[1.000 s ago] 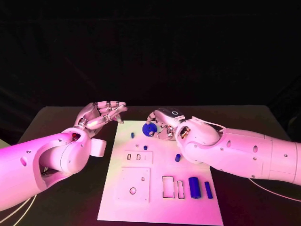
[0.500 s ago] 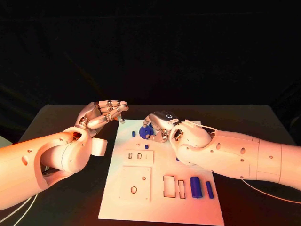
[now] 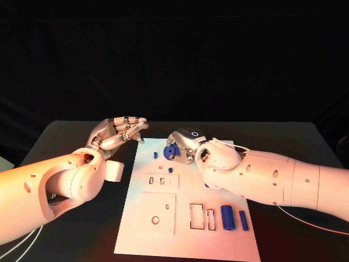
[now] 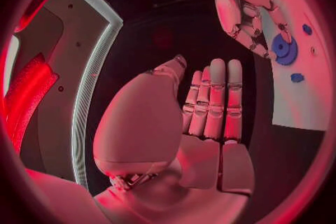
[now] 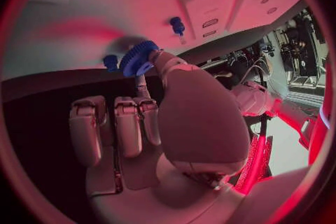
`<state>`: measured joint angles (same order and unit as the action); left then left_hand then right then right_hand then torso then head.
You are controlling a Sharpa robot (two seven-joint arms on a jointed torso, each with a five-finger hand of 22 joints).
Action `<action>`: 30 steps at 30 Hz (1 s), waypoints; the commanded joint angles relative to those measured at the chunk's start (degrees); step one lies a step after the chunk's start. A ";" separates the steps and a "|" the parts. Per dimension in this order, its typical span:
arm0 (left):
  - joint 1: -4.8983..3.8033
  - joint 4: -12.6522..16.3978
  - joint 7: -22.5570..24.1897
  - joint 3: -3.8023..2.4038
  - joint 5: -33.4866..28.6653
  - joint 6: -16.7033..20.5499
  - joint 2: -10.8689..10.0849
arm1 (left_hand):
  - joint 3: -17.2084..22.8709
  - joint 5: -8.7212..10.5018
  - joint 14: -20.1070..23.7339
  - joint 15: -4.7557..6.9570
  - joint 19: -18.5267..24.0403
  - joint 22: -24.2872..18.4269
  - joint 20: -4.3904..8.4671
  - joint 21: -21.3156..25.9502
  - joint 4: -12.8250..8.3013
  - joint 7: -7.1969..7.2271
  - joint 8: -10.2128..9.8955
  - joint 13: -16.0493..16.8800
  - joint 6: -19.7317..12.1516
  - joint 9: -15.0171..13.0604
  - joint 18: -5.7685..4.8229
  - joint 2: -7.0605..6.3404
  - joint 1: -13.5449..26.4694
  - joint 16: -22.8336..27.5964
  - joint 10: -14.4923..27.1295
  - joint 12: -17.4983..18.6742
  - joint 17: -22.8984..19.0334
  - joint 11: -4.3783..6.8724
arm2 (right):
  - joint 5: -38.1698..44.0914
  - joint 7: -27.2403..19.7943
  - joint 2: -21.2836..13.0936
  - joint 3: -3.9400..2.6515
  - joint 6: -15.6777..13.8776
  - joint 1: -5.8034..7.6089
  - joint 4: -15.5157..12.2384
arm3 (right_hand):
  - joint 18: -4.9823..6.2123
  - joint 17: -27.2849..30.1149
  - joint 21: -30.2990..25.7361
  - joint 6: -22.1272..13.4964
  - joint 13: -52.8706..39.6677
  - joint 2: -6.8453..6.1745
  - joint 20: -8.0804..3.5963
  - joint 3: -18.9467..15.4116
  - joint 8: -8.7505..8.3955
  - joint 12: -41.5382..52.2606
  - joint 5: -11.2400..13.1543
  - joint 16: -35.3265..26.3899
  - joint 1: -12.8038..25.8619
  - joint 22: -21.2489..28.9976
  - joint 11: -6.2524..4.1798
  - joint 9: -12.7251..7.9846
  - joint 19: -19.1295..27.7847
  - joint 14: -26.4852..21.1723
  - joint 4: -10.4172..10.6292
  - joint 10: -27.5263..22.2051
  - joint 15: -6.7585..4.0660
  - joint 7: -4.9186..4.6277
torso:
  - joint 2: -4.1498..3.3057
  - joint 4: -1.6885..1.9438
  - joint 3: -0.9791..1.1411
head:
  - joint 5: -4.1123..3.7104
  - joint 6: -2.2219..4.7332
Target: Assemble the parts on the task board
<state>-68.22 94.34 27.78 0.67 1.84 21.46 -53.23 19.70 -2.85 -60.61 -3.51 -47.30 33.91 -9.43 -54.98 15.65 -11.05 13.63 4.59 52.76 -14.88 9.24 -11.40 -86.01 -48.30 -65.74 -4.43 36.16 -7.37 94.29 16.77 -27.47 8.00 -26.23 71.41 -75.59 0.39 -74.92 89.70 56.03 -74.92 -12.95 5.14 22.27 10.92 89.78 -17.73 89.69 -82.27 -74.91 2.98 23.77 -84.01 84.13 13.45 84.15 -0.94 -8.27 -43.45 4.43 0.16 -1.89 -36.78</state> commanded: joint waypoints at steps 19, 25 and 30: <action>-0.07 0.11 0.27 -0.05 -0.13 -1.04 0.01 | 0.28 0.02 0.34 -0.02 0.33 0.07 -0.12 -0.39 -0.04 0.26 -0.14 0.07 -0.15 -0.08 1.11 0.21 0.12 -0.37 0.03 0.15 0.09 0.06 | 1.92 1.68 -0.69 0.07 1.37 -0.09 0.22 | -0.39 -15.08 0.30 1.68 -15.08 -0.17 -0.12 0.63 0.70 0.22 0.18 0.31 0.58 -15.09 -0.06 1.08 -5.99 5.87 -0.25 5.85 -0.17 0.82 | -0.01 -0.12 0.02 | 0.20 -0.09; -0.07 0.10 0.23 -0.05 -0.13 -1.01 0.01 | 0.28 0.02 0.34 -0.02 0.33 0.07 -0.12 -0.39 -0.04 0.26 -0.14 0.07 -0.15 -0.08 1.11 0.21 0.12 -0.37 0.03 0.15 0.09 0.06 | 0.05 0.91 -0.61 0.08 1.00 -0.08 0.57 | -0.39 -15.08 0.30 -3.91 -15.08 -1.85 0.91 -1.24 -2.81 0.22 6.39 0.31 3.84 -15.09 1.56 -0.29 -5.99 5.87 0.84 5.85 1.23 -1.05 | 0.02 -0.13 -0.02 | 0.22 -0.03; -0.07 0.08 0.18 -0.05 -0.13 -0.98 -0.01 | 0.46 0.02 0.45 -0.03 0.64 0.33 -0.15 -0.76 -0.08 0.23 -0.17 0.08 -0.21 -0.16 1.12 0.17 0.17 -0.56 0.11 0.16 0.07 0.03 | -1.22 0.48 -0.62 0.08 1.51 -0.07 0.77 | -0.39 -15.08 0.30 -7.39 -15.08 0.72 2.50 -14.42 -5.79 0.22 6.12 0.31 7.60 -15.09 2.90 -1.66 -5.99 5.87 3.41 5.85 2.61 -2.38 | -0.01 -0.05 0.01 | 0.17 0.02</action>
<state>-68.23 94.31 27.67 0.66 1.84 21.40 -53.30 19.86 -2.85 -60.61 -3.51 -47.06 34.19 -9.67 -55.61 15.48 -11.05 13.63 4.58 52.76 -14.99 9.24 -11.40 -86.01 -48.73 -65.74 -4.44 36.16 -7.37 94.29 17.75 -28.09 8.07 -25.72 71.35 -74.86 0.39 -74.90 89.70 48.63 -74.91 -12.24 7.31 8.73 5.30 89.78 -11.40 89.69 -75.17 -74.94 5.55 22.18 -84.11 84.01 16.75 84.03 1.25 -10.51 -43.45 4.32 0.16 -1.66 -36.77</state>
